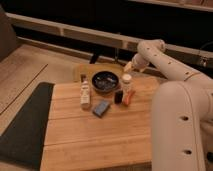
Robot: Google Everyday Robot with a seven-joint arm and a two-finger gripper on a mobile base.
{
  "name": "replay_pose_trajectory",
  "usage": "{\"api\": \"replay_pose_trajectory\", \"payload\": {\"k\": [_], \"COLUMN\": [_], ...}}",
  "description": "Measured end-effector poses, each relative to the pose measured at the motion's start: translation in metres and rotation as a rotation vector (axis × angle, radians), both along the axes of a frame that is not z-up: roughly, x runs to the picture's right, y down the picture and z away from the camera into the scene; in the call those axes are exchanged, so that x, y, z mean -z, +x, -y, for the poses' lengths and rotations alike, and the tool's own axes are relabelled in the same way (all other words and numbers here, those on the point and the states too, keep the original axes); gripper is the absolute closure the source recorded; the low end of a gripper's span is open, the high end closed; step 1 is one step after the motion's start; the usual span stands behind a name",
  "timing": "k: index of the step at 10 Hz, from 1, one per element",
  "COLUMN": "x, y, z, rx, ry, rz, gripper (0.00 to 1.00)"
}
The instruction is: Place the ceramic cup over the eraser
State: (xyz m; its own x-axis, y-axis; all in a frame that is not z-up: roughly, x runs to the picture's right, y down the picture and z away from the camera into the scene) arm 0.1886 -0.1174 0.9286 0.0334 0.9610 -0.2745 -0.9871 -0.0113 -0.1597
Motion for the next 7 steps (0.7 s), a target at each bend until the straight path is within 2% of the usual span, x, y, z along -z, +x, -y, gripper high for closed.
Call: {"api": "replay_pose_trajectory", "payload": {"k": [4,7], "x": [-0.017,-0.028], "y": [-0.008,-0.018], "z": [-0.012,-0.019], "rx": [0.006,0.039], "ry": [-0.059,-0.096], "rz": [0.029,0.052], "gripper": [0.35,0.35]}}
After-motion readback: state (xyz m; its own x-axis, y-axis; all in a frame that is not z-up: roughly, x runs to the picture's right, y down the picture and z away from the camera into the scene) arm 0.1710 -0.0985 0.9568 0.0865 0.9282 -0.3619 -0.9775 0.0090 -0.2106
